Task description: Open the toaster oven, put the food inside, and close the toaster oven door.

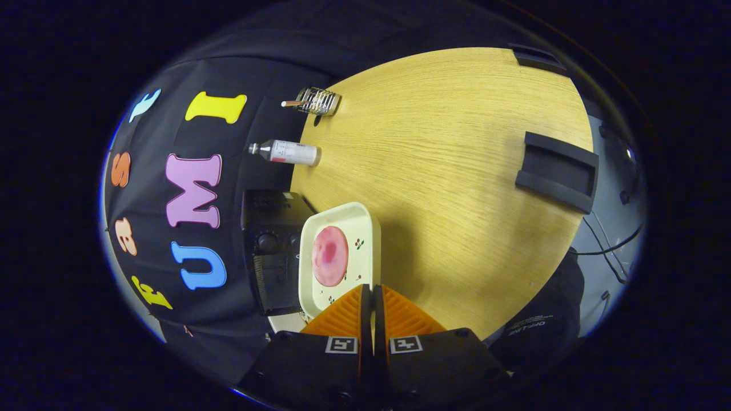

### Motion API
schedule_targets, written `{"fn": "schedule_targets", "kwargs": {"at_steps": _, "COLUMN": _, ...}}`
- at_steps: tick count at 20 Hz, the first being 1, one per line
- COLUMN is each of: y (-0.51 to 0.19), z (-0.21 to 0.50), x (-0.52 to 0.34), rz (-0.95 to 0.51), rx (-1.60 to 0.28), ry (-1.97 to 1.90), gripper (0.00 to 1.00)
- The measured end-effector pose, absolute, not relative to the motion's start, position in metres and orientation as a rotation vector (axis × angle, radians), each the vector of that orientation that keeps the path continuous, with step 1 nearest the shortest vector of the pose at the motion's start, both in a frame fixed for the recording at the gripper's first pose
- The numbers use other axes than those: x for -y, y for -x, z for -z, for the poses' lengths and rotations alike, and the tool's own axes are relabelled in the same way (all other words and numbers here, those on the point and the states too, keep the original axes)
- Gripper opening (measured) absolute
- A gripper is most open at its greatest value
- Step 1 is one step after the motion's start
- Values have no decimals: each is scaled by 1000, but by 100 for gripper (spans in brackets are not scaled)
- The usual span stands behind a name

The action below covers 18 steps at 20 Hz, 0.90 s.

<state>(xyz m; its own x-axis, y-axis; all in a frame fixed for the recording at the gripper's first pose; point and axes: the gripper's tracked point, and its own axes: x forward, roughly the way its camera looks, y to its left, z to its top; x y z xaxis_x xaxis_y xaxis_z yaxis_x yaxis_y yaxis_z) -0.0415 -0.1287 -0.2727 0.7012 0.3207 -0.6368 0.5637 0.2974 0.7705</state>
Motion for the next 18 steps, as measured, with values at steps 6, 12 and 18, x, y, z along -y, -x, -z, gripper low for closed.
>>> {"fn": "schedule_targets", "kwargs": {"at_steps": 6, "y": 24, "z": 254, "x": 69, "rz": 85, "rx": -849, "ry": -1299, "gripper": 6}}
{"fn": "schedule_targets", "kwargs": {"at_steps": 12, "y": -2, "z": 254, "x": 8, "rz": 13, "rx": -899, "ry": -1271, "gripper": 6}}
{"fn": "schedule_targets", "kwargs": {"at_steps": 18, "y": -42, "z": 262, "x": -43, "rz": -21, "rx": -925, "ry": -1279, "gripper": 6}}
